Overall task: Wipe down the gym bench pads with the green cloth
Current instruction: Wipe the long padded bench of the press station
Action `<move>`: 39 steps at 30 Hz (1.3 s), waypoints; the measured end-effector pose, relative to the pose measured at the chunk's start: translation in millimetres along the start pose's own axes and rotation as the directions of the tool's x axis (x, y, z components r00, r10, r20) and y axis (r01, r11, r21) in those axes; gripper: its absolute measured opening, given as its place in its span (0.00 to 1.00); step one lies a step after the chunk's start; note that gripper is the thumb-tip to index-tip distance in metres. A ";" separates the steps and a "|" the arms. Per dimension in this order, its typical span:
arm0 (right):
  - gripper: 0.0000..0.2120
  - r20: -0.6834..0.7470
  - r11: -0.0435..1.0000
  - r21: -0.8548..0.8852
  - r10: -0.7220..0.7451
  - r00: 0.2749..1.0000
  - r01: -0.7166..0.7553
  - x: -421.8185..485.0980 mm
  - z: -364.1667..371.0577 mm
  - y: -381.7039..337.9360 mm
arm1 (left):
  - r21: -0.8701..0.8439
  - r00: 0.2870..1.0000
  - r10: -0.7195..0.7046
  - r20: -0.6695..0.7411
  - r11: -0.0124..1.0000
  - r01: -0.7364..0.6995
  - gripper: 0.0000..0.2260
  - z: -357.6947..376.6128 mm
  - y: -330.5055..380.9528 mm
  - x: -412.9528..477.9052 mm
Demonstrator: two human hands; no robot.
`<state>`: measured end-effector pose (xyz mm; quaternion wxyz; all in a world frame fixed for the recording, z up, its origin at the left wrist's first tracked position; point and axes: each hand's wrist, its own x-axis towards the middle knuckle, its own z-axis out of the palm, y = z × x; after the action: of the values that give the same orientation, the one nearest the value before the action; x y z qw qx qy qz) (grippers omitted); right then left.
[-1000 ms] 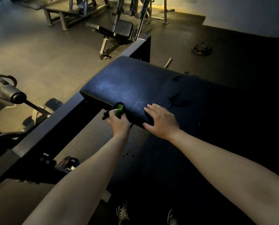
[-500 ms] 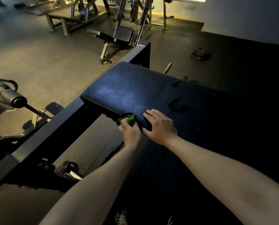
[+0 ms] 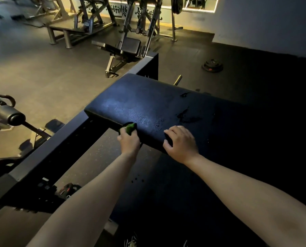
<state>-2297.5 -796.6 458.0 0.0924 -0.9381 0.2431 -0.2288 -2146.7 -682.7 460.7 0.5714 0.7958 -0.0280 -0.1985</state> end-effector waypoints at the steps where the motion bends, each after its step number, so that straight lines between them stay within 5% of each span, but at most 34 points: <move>1: 0.15 -0.008 1.000 0.006 0.002 1.000 -0.002 -0.6 -0.1 -0.4 | 0.000 1.000 -0.013 -0.001 1.000 0.013 0.14 4.1 2.6 0.2; 6: 0.12 -0.048 0.997 0.031 0.067 0.997 -0.066 1.6 2.9 -3.4 | 0.060 0.999 -0.022 -0.046 0.998 0.025 0.18 21.5 6.1 -18.8; 12: 0.19 -0.093 0.995 0.083 0.067 0.993 -0.059 2.9 2.0 -3.9 | 0.136 0.999 0.043 0.019 0.990 -0.045 0.15 41.1 -7.8 -53.7; 21: 0.20 -0.017 0.989 0.149 0.021 1.000 -0.018 -8.9 -4.8 9.2 | 0.240 0.902 0.285 0.326 0.898 -0.370 0.12 33.2 -24.9 -73.7; 23: 0.20 -0.028 0.989 0.147 0.000 1.000 0.004 -12.0 -3.4 10.3 | 0.172 0.939 0.277 0.202 0.934 -0.313 0.12 23.1 -24.6 -56.9; 27: 0.18 -0.040 0.990 0.143 0.005 0.999 0.001 -10.4 -3.9 10.2 | 0.008 0.998 0.015 -0.061 1.000 -0.014 0.14 9.8 -8.6 -22.3; 32: 0.18 -0.036 0.988 0.154 0.028 0.999 -0.023 -9.3 -4.5 6.1 | 0.072 0.998 -0.068 -0.009 0.995 0.068 0.18 27.6 9.0 -26.8; 39: 0.16 -0.060 0.954 0.278 0.137 0.989 -0.115 -6.9 -5.2 11.6 | 0.328 0.989 0.078 0.122 0.938 -0.114 0.12 44.6 -2.2 -71.5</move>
<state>-2310.1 -803.5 456.7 0.2259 -0.8891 0.2721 -0.2905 -2228.4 -702.6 466.9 0.4350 0.8670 -0.1307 -0.2049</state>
